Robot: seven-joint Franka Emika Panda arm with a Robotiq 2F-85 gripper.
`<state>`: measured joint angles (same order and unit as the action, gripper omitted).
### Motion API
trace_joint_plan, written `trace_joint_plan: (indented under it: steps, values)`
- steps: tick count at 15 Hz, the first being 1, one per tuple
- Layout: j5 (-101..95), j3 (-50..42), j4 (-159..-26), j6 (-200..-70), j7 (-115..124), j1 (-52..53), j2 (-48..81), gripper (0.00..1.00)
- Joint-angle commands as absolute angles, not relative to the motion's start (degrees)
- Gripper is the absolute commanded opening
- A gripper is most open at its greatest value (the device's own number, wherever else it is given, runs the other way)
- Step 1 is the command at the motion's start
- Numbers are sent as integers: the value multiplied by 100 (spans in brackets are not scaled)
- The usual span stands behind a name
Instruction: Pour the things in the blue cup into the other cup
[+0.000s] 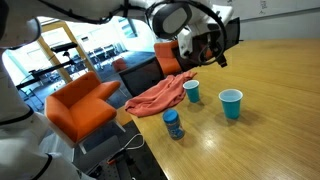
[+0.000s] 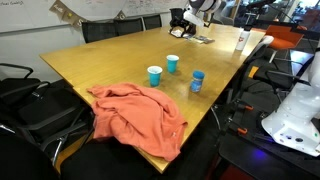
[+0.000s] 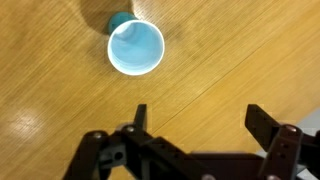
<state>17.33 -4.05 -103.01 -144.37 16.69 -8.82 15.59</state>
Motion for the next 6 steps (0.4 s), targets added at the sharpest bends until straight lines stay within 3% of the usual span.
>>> trace_joint_plan:
  steps: [1, 6]
  values:
    - [1290, -689, -10413, -13599, 1952, -805, 996, 100]
    - [117, -918, -10410, -13017, 2426, -726, 714, 100]
